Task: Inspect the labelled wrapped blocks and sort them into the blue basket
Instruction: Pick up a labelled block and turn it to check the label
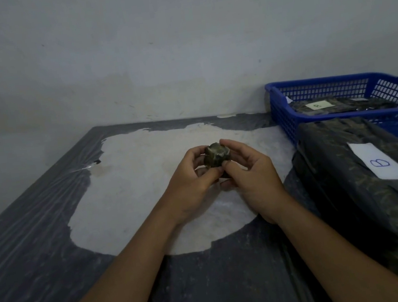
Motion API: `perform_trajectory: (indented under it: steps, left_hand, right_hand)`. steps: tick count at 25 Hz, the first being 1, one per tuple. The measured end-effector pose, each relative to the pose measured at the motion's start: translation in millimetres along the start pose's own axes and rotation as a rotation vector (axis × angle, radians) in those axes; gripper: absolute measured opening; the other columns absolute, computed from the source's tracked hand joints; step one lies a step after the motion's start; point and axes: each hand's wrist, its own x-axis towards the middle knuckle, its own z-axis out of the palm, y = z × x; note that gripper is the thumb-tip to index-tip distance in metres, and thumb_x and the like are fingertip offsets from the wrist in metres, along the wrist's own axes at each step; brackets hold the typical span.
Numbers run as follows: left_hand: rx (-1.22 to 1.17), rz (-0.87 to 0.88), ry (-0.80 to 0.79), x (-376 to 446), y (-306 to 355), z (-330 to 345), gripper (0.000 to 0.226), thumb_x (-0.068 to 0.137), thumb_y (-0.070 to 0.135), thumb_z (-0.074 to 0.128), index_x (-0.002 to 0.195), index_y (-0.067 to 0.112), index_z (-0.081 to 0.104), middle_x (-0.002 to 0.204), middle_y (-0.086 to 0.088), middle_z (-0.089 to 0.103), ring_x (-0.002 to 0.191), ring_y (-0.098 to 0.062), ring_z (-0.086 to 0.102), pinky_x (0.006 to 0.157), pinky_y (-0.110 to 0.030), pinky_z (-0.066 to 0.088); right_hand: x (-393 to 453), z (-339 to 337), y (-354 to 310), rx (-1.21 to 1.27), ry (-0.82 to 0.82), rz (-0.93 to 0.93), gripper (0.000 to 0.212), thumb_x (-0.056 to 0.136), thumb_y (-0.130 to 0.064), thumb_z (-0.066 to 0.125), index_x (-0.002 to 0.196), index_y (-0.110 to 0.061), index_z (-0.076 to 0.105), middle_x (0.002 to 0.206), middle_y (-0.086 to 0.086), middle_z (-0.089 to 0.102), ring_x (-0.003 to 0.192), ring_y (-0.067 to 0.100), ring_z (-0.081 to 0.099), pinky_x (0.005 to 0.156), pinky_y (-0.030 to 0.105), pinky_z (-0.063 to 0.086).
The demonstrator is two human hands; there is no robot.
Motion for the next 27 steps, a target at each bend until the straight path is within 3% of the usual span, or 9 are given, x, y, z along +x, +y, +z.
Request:
perform_trajectory:
  steps: [4,12,15,18,22,25,27]
  left_hand:
    - [0.009,0.039,0.04,-2.2,0.3,3.2,0.046,0.093,0.013,0.073,0.131,0.026,0.051,0.128,0.005,0.063,0.107,-0.014,0.071,0.088,-0.029,0.06]
    - [0.052,0.029,0.072,-1.7,-1.3,1.6,0.051,0.086,0.024,0.081,0.127,0.031,0.052,0.123,0.005,0.064,0.104,-0.015,0.071,0.089,-0.041,0.062]
    - [0.084,0.079,0.158,-4.6,1.2,7.1,0.063,0.079,0.028,0.087,0.124,0.033,0.043,0.119,0.018,0.057,0.101,-0.01,0.07,0.084,-0.033,0.063]
    - [0.087,0.084,0.187,-6.9,4.4,9.1,0.072,0.075,0.034,0.089,0.124,0.03,0.035,0.116,0.021,0.052,0.105,-0.006,0.065,0.084,-0.027,0.061]
    - [0.077,0.07,0.124,-7.9,7.1,9.5,0.067,0.08,0.026,0.086,0.125,0.028,0.037,0.12,0.014,0.053,0.099,-0.005,0.067,0.072,-0.018,0.058]
    - [-0.03,0.058,0.097,-7.2,8.7,8.0,0.047,0.094,0.01,0.07,0.129,0.026,0.043,0.121,-0.004,0.058,0.093,-0.006,0.069,0.07,-0.024,0.059]
    - [-0.064,0.057,0.075,-6.3,8.2,6.6,0.046,0.097,0.008,0.065,0.135,0.027,0.048,0.118,-0.009,0.061,0.088,-0.004,0.07,0.072,-0.027,0.06]
  right_hand:
    - [-1.0,0.3,-4.2,0.016,-0.004,0.018,0.044,0.1,0.002,0.057,0.135,-0.023,0.065,0.128,0.001,0.071,0.114,0.021,0.072,0.077,0.032,0.064]
    - [-1.7,0.3,-5.7,0.047,-0.011,0.06,0.044,0.102,0.001,0.054,0.138,-0.023,0.063,0.127,0.003,0.072,0.103,0.021,0.076,0.069,0.027,0.062]
    - [-0.3,1.2,-6.0,0.01,0.02,0.073,0.041,0.105,-0.005,0.051,0.14,-0.026,0.058,0.127,0.003,0.07,0.099,0.02,0.076,0.07,0.029,0.063]
    - [-0.4,1.5,-6.3,-0.027,0.065,0.077,0.034,0.102,-0.016,0.06,0.134,-0.027,0.056,0.126,0.002,0.066,0.098,0.019,0.074,0.077,0.036,0.063]
    - [-2.3,2.3,-8.7,-0.029,0.125,0.066,0.026,0.101,-0.015,0.064,0.123,-0.026,0.056,0.12,0.005,0.068,0.093,0.019,0.076,0.08,0.038,0.064]
    - [-1.8,0.3,-12.3,0.111,0.186,0.092,0.015,0.105,-0.013,0.056,0.119,-0.018,0.053,0.117,0.013,0.07,0.085,0.017,0.077,0.069,0.031,0.063]
    - [-0.6,-1.3,-11.3,0.1,0.199,0.104,0.012,0.105,-0.014,0.056,0.116,-0.017,0.055,0.12,0.014,0.068,0.087,0.016,0.076,0.068,0.027,0.061]
